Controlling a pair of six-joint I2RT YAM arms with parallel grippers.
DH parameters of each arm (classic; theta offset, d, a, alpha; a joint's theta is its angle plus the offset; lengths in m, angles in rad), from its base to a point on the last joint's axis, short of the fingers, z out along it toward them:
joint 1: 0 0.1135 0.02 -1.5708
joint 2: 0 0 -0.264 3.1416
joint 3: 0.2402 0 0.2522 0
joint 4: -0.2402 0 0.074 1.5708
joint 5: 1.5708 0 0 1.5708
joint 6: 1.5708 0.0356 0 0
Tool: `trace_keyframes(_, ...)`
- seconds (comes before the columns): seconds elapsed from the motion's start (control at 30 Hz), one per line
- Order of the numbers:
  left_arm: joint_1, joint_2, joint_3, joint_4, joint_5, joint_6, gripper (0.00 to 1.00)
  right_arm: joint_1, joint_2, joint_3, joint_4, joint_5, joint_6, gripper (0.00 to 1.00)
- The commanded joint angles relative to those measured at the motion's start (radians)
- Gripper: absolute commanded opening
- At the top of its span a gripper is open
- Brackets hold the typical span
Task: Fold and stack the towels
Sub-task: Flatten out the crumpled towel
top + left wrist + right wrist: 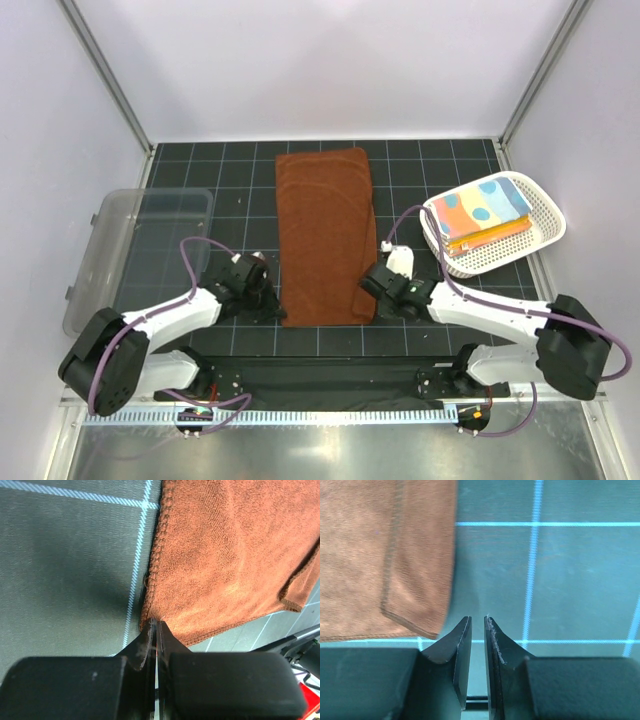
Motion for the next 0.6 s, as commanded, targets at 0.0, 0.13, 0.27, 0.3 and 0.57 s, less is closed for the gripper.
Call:
trace_keyframes(0.0,0.001,-0.008,0.000,-0.115,-0.105,0.020,0.01,0.003,-0.050,0.002,-0.075,0.093,0.036,0.24)
trace_keyframes(0.13,-0.001,-0.045,0.001,-0.126,-0.093,0.018,0.02,0.006,-0.023,0.036,0.030,-0.007,-0.054,0.31)
trace_keyframes(0.27,-0.001,-0.076,0.007,-0.140,-0.093,0.018,0.02,0.051,0.089,0.120,0.078,-0.019,-0.129,0.32)
trace_keyframes(0.3,-0.001,-0.077,0.009,-0.146,-0.091,0.018,0.02,0.058,0.112,0.145,0.064,-0.010,-0.126,0.33)
trace_keyframes(0.57,-0.001,-0.085,0.009,-0.149,-0.088,0.018,0.03,0.099,0.252,0.257,0.046,0.001,-0.059,0.33)
